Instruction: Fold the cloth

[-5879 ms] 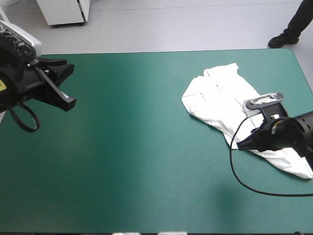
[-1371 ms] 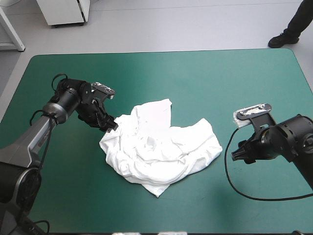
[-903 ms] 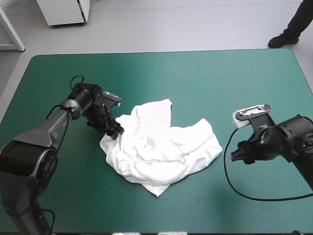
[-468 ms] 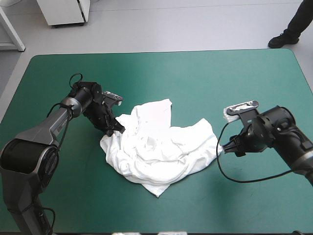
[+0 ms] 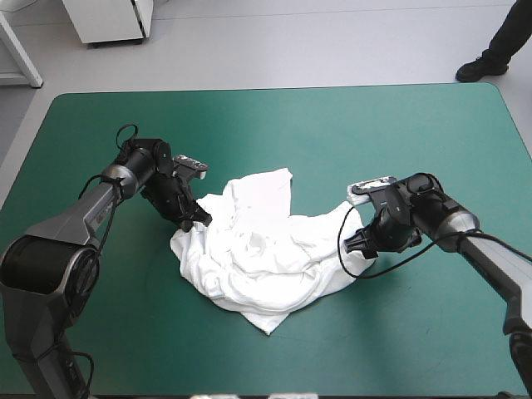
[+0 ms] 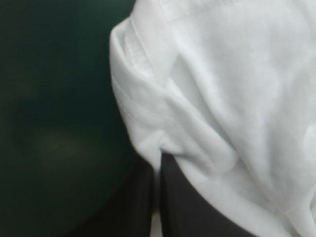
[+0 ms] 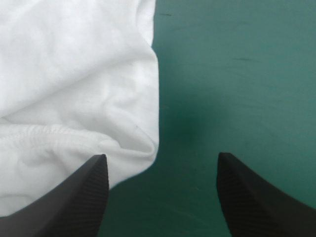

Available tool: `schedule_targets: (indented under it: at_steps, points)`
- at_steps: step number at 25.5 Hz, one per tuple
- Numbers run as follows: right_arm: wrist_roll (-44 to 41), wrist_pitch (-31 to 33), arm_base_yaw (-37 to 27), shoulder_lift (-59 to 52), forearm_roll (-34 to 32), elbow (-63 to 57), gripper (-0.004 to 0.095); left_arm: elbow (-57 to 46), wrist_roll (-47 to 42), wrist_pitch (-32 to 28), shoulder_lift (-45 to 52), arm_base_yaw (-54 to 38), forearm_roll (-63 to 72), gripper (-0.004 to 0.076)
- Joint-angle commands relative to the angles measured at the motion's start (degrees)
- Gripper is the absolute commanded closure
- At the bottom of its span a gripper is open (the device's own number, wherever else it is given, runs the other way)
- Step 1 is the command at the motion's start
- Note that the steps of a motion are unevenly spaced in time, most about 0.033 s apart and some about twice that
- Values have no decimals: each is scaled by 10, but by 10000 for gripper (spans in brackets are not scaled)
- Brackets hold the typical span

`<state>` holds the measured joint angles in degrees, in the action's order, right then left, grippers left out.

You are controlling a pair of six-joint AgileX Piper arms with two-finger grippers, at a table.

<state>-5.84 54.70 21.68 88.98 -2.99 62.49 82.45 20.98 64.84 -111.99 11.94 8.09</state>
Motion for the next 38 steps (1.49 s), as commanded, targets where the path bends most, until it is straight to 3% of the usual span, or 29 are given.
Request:
schedule_targets:
  at_steps: [1, 5, 10, 13, 16, 26, 33, 38]
  points:
    - [19, -26, -4, 11, 17, 17, 314, -15, 0, -21, -22, 10, 63, 734]
    - [42, -29, -4, 51, 41, 17, 322, -15, 1, -22, -22, 10, 62, 734]
    - [78, -19, -3, 86, 73, 17, 632, -15, 1, -22, -22, 10, 62, 734]
    - [103, -26, -3, 91, 113, 17, 922, -15, 1, -27, -22, 10, 62, 734]
    - [105, -10, -3, 87, 110, 32, 917, -15, 4, -24, -11, 10, 64, 734]
    - [88, 163, -4, -12, 61, 226, 921, -3, -3, 46, 243, 10, 34, 734]
    - [58, 168, -4, -100, 60, 309, 921, 39, -13, 54, 391, 10, 27, 734]
    - [44, 168, -4, -161, 54, 381, 921, 168, -16, 49, 436, 10, 36, 734]
